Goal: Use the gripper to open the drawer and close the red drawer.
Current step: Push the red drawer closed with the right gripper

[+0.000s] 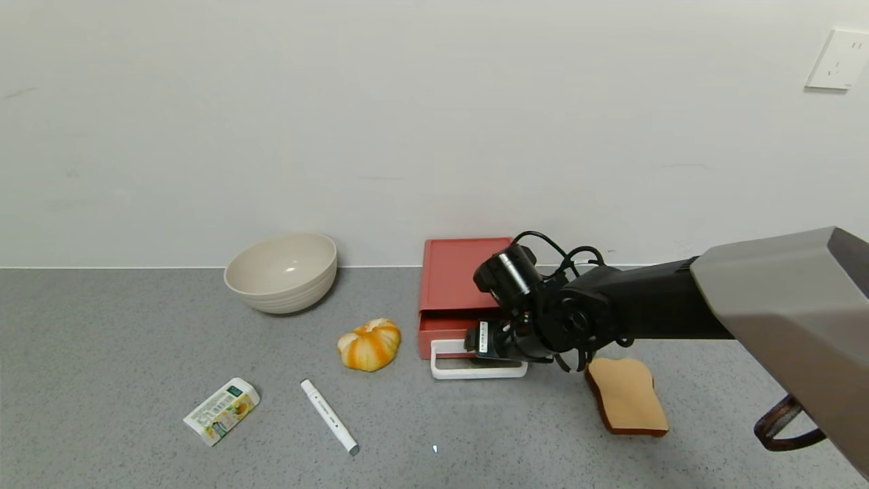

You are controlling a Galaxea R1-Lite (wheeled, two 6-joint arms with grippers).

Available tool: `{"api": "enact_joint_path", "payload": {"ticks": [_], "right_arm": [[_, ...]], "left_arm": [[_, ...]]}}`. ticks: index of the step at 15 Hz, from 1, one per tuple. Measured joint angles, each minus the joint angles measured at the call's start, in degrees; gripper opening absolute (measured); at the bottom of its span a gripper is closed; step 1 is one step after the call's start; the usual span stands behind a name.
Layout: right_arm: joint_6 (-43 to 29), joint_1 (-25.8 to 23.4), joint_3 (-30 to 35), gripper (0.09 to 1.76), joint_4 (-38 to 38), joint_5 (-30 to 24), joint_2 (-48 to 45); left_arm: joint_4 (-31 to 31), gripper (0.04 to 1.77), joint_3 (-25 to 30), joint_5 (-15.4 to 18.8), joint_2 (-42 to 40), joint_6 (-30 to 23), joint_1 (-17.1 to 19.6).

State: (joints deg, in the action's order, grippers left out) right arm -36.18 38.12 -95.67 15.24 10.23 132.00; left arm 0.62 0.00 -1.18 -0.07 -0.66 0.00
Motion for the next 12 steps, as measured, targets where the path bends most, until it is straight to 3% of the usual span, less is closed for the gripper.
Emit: {"api": "enact_joint_path", "payload": {"ticks": [12], "right_arm": [[2.91,-2.32,-8.29,1.71,0.3,-0.01,5.18]], "left_arm": [[0.0,1.72,0.0,-0.02,0.0,0.0,0.0]]}}
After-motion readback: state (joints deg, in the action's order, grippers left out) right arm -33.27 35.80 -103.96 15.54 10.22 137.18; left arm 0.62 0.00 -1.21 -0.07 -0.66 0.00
